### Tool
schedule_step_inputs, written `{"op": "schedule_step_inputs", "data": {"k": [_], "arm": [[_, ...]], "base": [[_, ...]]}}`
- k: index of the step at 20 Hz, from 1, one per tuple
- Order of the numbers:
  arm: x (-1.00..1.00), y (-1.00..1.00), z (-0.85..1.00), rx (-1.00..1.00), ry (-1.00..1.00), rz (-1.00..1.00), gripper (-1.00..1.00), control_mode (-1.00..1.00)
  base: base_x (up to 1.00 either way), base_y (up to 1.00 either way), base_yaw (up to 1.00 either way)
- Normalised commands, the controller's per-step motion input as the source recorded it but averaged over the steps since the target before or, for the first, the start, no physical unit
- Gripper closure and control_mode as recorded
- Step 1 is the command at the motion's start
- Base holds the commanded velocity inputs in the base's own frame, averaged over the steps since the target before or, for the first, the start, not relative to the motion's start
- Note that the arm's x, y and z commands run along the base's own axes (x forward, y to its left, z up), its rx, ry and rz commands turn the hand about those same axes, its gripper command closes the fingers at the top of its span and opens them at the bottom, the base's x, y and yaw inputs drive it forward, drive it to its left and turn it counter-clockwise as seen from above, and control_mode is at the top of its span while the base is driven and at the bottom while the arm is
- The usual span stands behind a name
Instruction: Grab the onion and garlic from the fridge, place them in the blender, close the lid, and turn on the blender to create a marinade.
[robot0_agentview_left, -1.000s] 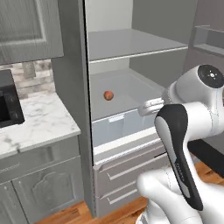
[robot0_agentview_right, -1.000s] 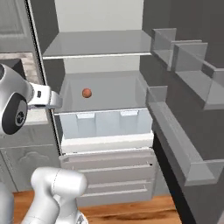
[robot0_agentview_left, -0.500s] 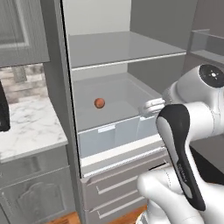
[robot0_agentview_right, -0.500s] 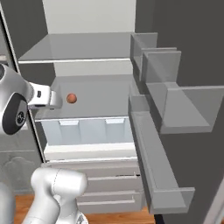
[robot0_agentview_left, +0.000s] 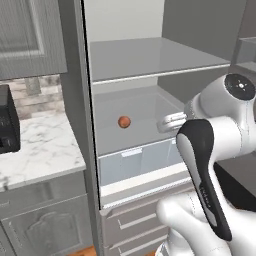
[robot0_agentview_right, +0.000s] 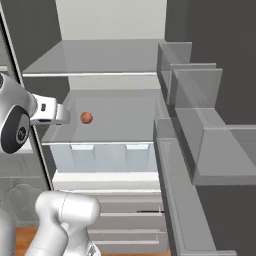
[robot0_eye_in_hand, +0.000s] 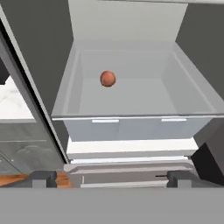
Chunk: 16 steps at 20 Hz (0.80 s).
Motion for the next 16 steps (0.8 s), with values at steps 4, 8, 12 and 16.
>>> {"op": "schedule_step_inputs", "data": {"k": [4, 8, 12, 16], "arm": [[0.0, 0.0, 0.0, 0.0, 0.0, 0.0, -1.0, 1.0], [0.2, 0.0, -0.06, 0.0, 0.0, 0.03, -1.0, -1.0], [0.79, 0.0, -0.49, 0.0, 0.02, 0.1, -1.0, -1.0], [0.81, 0.0, -0.59, 0.01, 0.06, 0.03, -1.0, -1.0]], "base": [[0.19, -0.18, 0.2], [0.46, -0.04, 0.14], [0.0, 0.0, 0.0], [0.0, 0.0, 0.0]]}}
